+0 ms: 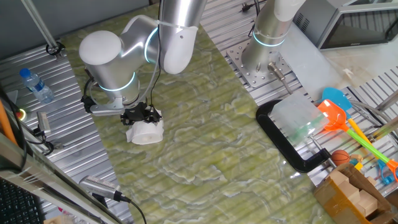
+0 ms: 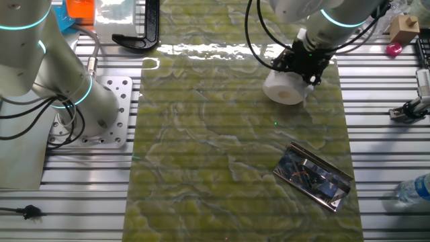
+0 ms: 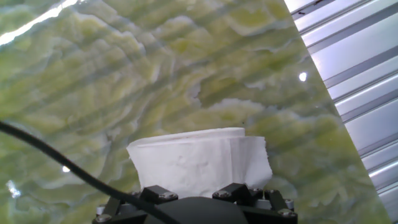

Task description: Put the toilet paper on its holder

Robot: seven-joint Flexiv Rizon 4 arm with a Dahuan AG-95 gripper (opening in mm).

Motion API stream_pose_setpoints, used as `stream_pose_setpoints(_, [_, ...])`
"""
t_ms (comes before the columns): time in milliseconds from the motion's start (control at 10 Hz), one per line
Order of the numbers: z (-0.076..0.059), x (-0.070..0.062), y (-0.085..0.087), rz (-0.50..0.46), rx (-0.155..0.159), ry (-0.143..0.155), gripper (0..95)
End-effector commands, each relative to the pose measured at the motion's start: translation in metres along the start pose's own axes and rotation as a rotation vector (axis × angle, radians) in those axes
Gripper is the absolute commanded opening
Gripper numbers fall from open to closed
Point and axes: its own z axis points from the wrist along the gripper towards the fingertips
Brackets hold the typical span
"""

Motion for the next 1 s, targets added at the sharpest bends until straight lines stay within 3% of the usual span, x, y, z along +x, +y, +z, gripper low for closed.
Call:
stream_pose_setpoints(100, [0.003, -0.001, -0.001, 0.000, -0.001, 0.000, 19.0])
stream_pose_setpoints(400, [0.003, -0.001, -0.001, 0.000, -0.001, 0.000, 19.0])
stream_pose_setpoints(500, [-0.078, 0.007, 0.008, 0.191, -0.008, 0.128, 19.0])
stream_pose_setpoints(600, [-0.079, 0.006, 0.008, 0.195, -0.004, 0.124, 0.0])
stream_pose_setpoints(1000, [-0.077, 0.006, 0.007, 0.198, 0.006, 0.123, 0.0])
